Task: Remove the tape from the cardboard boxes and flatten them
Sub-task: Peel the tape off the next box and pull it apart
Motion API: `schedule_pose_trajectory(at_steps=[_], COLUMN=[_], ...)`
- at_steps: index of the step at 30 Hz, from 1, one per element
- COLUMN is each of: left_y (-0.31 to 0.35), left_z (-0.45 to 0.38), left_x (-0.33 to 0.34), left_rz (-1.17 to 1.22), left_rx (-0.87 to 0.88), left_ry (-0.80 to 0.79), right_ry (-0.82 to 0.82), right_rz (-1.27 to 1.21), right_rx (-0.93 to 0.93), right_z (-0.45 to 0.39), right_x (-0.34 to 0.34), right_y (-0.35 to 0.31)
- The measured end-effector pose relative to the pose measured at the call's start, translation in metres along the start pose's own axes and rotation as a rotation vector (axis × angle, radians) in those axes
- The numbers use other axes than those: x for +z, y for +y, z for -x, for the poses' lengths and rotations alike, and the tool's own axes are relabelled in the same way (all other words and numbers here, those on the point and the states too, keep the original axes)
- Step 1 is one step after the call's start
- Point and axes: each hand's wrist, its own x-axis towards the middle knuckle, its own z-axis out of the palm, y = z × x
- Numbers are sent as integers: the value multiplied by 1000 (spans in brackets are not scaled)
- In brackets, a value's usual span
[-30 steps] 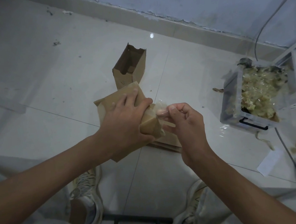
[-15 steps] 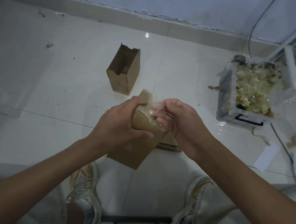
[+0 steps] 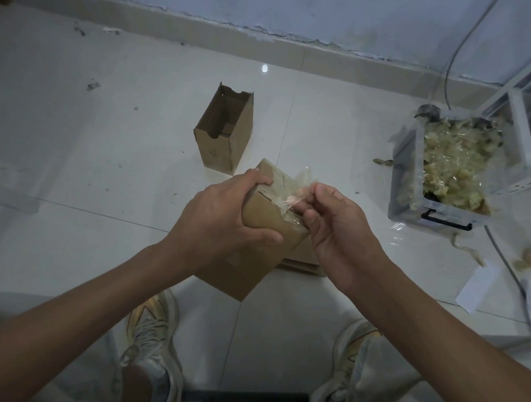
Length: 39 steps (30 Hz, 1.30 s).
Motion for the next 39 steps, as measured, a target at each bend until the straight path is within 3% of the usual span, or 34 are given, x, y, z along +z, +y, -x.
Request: schedule_pose_trajectory(at_steps=[4,8,10,12,14,18,21,26,30,34,39], left_y=[1,0,-1,1,7,17,18,18,18,22,22], left_z=[0,-2,-3,-3,-3,-5,-4,0,1,-1,1], left_x=[-2,-9,-11,-13,-15,-13,-14,-22,-28,-32,-34], left_rz=[-36,-103,-120,-126,-190,-304,-347,-386,-429,-448,-430], left_rx=[-17,-20,-31,-33,-3,39,65,137,139,113,116], left_ry=[7,40,34,42,33,-67,-96,-4,-7,-41,-35], right_ry=[-53,-172,-150,-153,-178,-186,-324,-443,-445,-399,-365], right_rz=[50,269,591,1108,1328,1334,1313,989,839,858,1080], right_rx=[-71,-125,-186,-395,-503,-485,-468,-371,-273,-268,-474], right_z=[2,0,-1,0,0,-6,-10,-8,-4,-3,1], right_x=[-1,12,16,14,10,11,6,1,1,2,11], right_y=[-4,-23,-27,-23,-15,-11,-15,-22,-23,-23,-31])
